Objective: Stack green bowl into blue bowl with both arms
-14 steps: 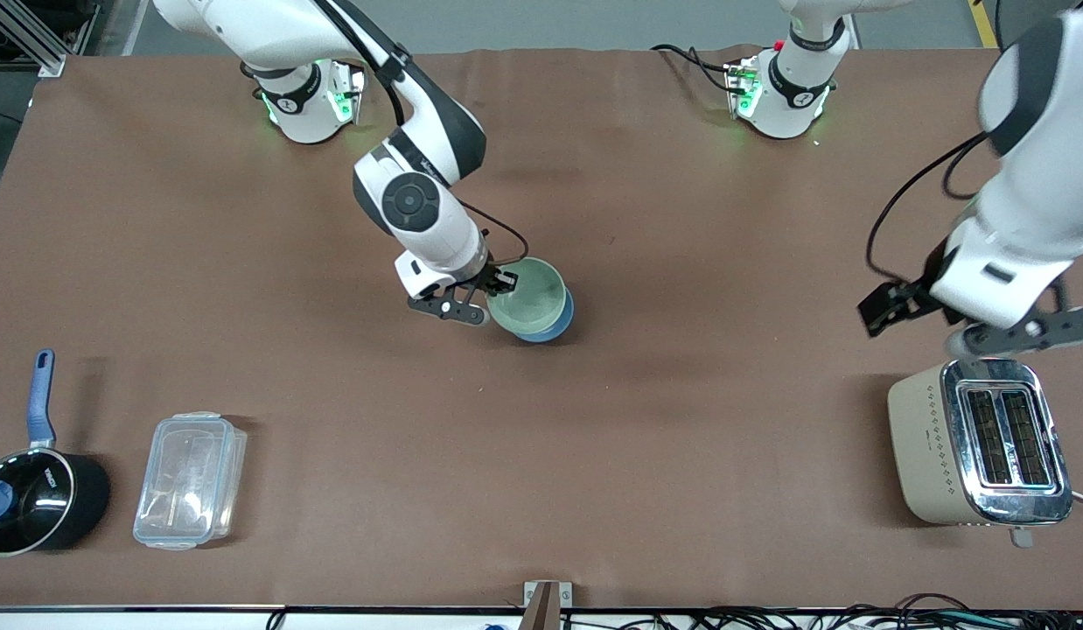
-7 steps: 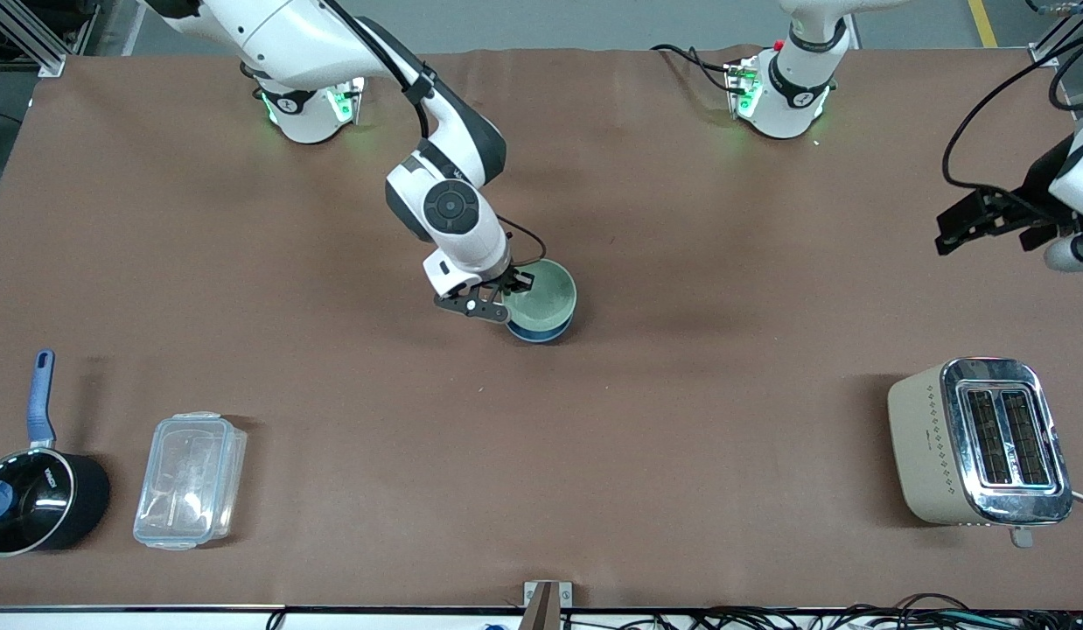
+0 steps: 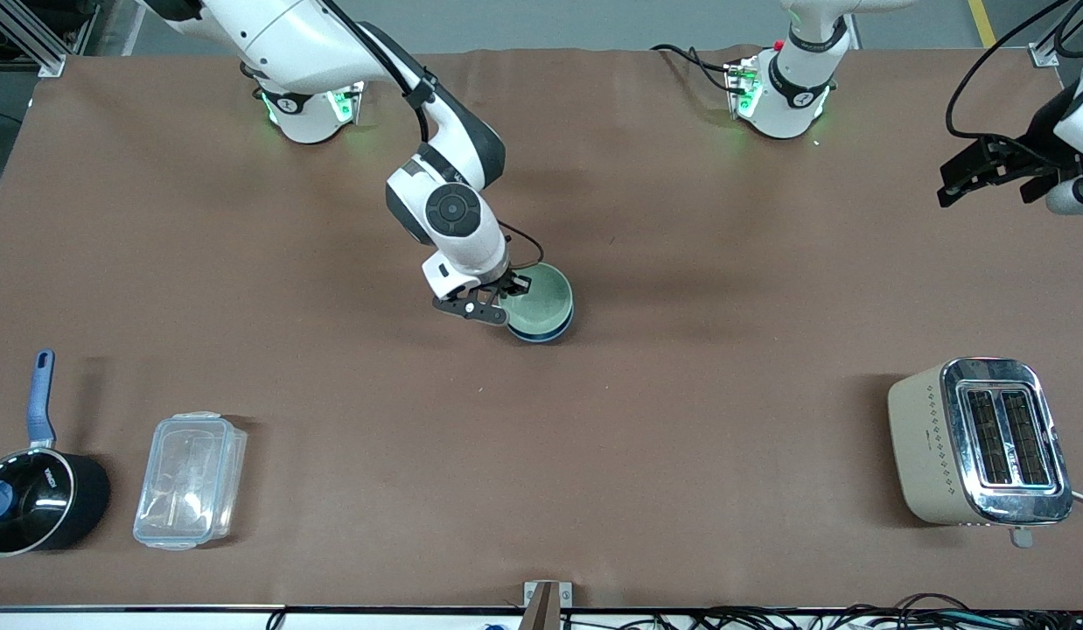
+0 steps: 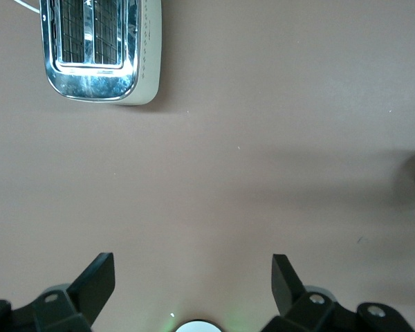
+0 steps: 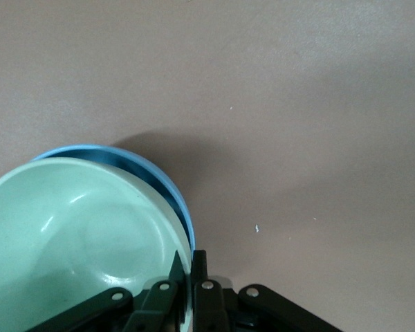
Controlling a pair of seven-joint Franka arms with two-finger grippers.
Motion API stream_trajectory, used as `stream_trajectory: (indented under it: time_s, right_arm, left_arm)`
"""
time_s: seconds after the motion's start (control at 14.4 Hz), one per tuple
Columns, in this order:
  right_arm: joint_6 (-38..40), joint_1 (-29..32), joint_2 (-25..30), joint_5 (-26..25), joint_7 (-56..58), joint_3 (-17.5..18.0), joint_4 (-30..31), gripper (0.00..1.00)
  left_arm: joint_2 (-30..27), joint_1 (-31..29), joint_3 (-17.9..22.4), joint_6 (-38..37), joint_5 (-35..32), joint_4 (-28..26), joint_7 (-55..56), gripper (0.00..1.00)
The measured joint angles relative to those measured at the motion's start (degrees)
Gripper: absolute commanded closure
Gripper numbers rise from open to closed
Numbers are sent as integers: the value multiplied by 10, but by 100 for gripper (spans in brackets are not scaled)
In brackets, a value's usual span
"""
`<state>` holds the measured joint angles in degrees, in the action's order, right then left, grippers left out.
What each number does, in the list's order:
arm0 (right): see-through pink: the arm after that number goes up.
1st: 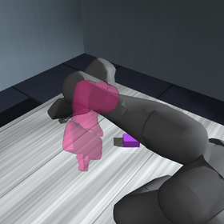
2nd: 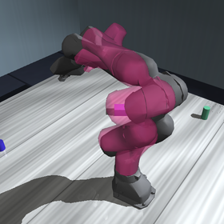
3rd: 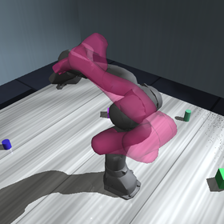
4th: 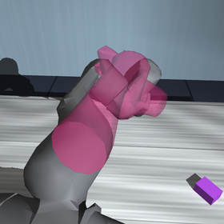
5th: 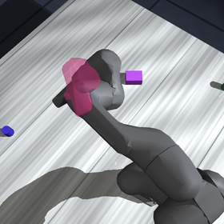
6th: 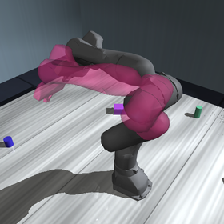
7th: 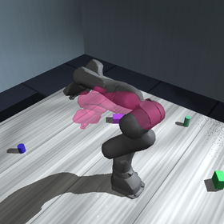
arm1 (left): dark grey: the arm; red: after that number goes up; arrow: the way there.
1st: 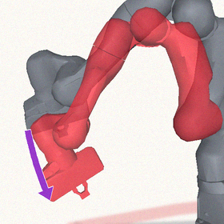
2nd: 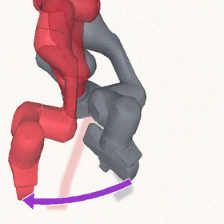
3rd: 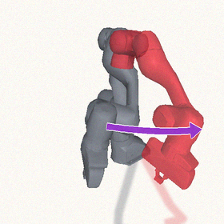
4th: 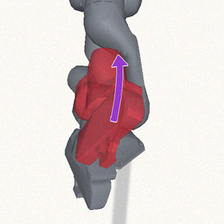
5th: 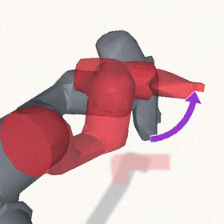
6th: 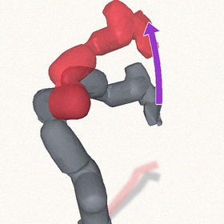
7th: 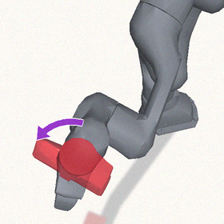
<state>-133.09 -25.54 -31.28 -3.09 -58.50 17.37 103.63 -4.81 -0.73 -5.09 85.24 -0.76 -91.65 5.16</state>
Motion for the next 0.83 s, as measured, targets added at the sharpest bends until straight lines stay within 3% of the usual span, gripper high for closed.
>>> stream_trajectory:
  time_s: [0.14,0.28,0.42,0.49,0.7,0.83]
  right_arm:
    - [-1,0,0,-1,0,0,0,92]
    - [-10,-1,-2,-1,-1,1,0,69]
    - [-13,-2,-5,-1,-4,1,0,21]
    - [-14,-3,-5,-1,-6,2,0,4]
    - [1,0,-3,-3,-9,1,-5,0]
    - [71,15,25,-17,-10,-1,-22,0]
  left_arm:
    - [-11,3,-3,17,0,-21,0,0]
    - [-17,6,-8,27,0,-34,0,0]
    - [-18,7,-9,30,0,-36,0,0]
    - [-19,7,-9,30,0,-36,0,0]
    - [-19,7,-9,36,0,-37,0,0]
    - [-19,7,-9,39,0,-39,0,0]
